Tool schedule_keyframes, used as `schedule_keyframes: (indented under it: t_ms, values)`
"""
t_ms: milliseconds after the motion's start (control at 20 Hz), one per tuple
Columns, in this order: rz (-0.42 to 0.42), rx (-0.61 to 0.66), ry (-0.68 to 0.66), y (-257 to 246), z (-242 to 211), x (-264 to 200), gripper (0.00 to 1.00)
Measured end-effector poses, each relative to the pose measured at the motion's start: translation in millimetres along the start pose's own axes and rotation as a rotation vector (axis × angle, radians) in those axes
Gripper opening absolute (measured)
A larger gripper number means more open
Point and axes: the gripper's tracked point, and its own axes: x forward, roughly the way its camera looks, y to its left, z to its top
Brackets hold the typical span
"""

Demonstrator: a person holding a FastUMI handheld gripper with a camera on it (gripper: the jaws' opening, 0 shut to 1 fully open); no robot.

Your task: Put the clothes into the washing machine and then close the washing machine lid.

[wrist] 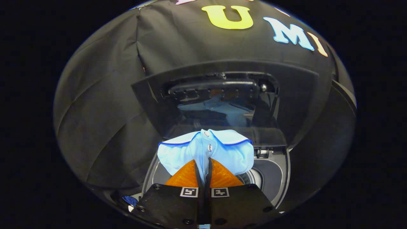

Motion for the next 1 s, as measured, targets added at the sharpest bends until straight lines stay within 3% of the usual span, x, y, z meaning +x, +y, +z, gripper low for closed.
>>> schedule_keyframes:
  t_ms: [1000]
  values:
    - [-0.04, -0.015, 0.099, -5, -28, 37, 0.01]
